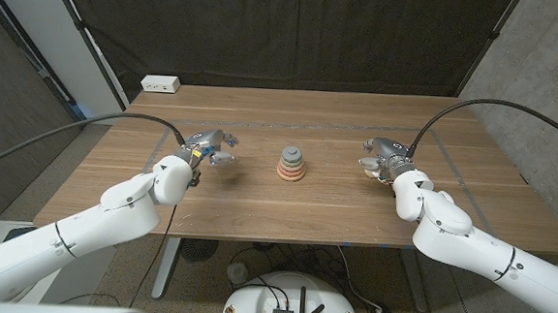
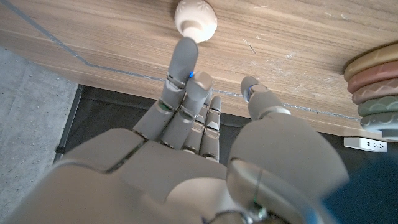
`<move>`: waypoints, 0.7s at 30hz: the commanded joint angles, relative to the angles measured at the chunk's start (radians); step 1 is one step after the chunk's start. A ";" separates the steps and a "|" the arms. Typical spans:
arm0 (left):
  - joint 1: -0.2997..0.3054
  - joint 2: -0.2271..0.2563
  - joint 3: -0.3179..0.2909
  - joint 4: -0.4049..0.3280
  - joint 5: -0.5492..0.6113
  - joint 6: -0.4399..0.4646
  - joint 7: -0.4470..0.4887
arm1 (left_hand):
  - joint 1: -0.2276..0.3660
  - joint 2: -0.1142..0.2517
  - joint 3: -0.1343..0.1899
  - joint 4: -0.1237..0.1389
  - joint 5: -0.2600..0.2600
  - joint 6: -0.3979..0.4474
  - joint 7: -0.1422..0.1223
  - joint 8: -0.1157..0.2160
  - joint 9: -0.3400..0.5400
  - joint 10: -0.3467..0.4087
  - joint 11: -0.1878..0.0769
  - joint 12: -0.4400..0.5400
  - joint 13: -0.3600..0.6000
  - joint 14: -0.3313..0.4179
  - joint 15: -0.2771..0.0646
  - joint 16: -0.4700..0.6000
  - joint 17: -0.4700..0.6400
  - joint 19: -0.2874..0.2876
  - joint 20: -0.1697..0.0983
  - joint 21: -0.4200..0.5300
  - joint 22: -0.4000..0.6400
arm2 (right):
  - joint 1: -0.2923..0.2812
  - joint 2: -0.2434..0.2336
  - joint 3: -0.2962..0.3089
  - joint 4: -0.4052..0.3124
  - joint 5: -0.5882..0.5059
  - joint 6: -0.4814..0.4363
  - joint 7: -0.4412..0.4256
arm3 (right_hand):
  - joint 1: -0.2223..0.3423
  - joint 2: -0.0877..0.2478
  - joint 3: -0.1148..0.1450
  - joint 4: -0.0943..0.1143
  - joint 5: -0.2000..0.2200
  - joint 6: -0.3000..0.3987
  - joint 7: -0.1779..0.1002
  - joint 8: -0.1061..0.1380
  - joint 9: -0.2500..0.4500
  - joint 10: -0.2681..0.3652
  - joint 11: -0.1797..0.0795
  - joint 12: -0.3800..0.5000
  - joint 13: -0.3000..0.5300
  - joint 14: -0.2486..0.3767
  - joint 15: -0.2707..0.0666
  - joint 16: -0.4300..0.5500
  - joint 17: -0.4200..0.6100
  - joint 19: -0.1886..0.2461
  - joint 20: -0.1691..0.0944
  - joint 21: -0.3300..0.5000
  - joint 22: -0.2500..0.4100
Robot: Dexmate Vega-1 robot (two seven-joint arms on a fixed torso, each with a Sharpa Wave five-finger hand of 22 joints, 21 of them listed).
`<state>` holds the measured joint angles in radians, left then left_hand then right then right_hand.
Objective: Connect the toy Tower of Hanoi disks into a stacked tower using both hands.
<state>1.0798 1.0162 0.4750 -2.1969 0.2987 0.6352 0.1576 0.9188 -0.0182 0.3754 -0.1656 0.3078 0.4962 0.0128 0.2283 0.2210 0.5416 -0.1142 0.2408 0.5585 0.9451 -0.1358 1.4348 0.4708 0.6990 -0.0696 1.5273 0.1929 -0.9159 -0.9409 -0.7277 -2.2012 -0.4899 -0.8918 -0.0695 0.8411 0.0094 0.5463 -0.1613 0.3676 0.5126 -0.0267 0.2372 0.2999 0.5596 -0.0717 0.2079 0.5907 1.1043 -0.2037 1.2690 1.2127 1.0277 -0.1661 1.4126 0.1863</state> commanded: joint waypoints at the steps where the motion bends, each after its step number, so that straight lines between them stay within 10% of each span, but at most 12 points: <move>1: 0.037 0.003 -0.023 -0.008 -0.049 0.003 0.053 | 0.000 0.009 0.004 0.002 0.008 0.009 -0.004 0.001 0.003 0.013 0.003 0.006 0.006 0.004 -0.084 -0.002 0.003 0.004 -0.136 0.004 0.002 | 0.002 0.001 -0.001 0.002 0.001 0.009 -0.006 | 0.004 0.004 0.005 -0.003 0.006 0.001 -0.005 0.010 0.005 0.012 -0.005 0.000 0.004 0.003 -0.017 0.003 0.000 0.003 -0.053 0.000 0.000; 21: 0.018 0.005 -0.002 0.006 -0.074 -0.001 0.066 | -0.002 0.012 0.007 0.003 0.007 0.014 -0.002 -0.003 0.004 0.013 0.004 0.000 0.010 0.004 -0.084 -0.003 0.005 0.006 -0.136 0.003 0.002 | 0.001 -0.003 -0.001 -0.013 -0.016 -0.015 0.000 | 0.002 0.004 0.006 -0.002 0.006 -0.002 0.002 0.008 0.008 0.014 -0.005 -0.001 0.002 0.005 -0.016 0.008 0.004 0.003 -0.053 0.000 0.000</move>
<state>1.1116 1.0209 0.4564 -2.2048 0.2395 0.6438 0.2195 0.9173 -0.0167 0.3754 -0.1656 0.3078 0.5001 0.0088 0.2283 0.2209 0.5456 -0.1104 0.2408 0.5632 0.9451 -0.1358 1.4348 0.4706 0.6989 -0.0697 1.5272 0.1928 -0.9126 -0.9425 -0.7302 -2.2064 -0.4969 -0.8917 -0.0723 0.8411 0.0095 0.5463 -0.1614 0.3676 0.5126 -0.0267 0.2451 0.3043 0.5648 -0.0769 0.2079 0.5906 1.1043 -0.2037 1.2690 1.2155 1.0277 -0.1660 1.4126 0.1863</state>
